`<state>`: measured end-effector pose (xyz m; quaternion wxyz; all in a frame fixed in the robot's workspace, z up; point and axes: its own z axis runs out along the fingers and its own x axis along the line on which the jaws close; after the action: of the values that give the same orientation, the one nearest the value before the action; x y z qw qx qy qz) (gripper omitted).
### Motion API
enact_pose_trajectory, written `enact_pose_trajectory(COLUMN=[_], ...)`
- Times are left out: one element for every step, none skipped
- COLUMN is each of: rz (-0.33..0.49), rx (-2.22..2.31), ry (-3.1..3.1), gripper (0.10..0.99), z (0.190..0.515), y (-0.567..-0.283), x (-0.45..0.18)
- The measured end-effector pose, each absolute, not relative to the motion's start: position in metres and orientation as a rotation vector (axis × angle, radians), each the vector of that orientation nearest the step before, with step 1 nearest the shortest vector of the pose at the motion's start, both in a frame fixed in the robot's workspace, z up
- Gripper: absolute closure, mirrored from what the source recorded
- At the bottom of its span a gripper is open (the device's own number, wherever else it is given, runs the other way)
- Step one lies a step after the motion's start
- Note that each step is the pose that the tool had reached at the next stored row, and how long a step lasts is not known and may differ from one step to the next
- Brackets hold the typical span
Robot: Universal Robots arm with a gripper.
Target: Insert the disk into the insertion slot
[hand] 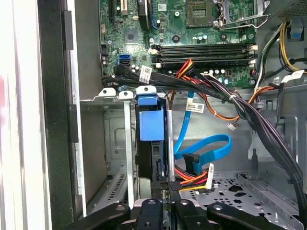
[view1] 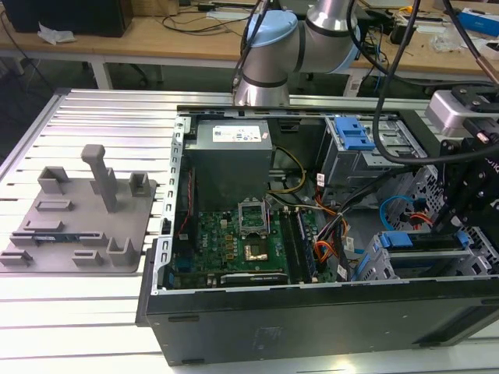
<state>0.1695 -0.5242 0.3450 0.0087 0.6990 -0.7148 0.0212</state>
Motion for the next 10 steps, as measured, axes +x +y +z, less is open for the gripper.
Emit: enact_pose_trajectory(rz=[0.066, 0.066, 0.066, 0.066, 0.066, 0.066, 0.066, 0.066, 0.066, 0.066], rx=[2.180, 2.178, 2.174, 2.172, 2.170, 2.169, 2.169, 2.169, 2.169, 2.169], ry=[-2.237, -2.239, -2.243, -2.245, -2.247, -2.247, -2.247, -2.247, -2.247, -2.248], gripper=[0.918, 0.918, 0.918, 0.918, 0.918, 0.918, 0.918, 0.918, 0.918, 0.918], z=[0.3449, 0.3448, 0.3446, 0.3445, 0.3443, 0.3441, 0.3438, 0.3436, 0.3434, 0.3429], y=[-0.5242, -0.5242, -0.5242, -0.5242, -0.5242, -0.5242, -0.5243, -0.5244, -0.5245, -0.5247], x=[0.1695, 0.1695, 0.1695, 0.1695, 0.1695, 0.1696, 0.1699, 0.1701, 0.1703, 0.1703])
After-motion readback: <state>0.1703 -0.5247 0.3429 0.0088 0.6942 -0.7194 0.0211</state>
